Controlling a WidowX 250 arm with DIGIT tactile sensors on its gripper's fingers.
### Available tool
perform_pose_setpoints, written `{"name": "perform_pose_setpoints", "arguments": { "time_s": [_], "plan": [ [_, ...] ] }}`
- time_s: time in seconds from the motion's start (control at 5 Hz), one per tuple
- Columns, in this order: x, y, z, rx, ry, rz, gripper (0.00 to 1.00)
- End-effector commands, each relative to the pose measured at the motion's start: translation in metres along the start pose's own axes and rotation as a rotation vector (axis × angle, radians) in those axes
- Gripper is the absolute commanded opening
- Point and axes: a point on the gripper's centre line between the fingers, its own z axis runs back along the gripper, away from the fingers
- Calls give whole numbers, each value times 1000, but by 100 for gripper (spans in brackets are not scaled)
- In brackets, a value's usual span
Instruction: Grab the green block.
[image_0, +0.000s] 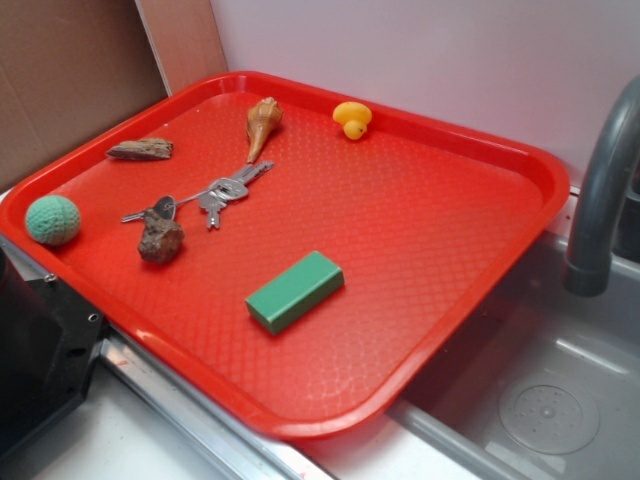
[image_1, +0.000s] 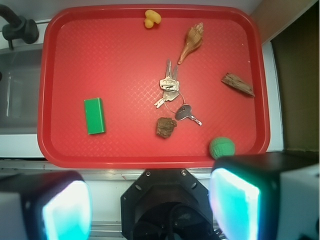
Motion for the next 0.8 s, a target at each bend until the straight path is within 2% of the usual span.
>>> {"name": "perform_pose_setpoints", "arguments": {
  "time_s": [0.0, 0.2, 0.4, 0.6],
  "plan": [
    [0, 0, 0, 0, 0, 0, 100],
    [17, -22, -28, 91, 74, -56, 100],
    [22, -38, -55, 66, 61, -119, 100],
    [29, -54, -92, 84, 32, -161, 100]
  ]
}}
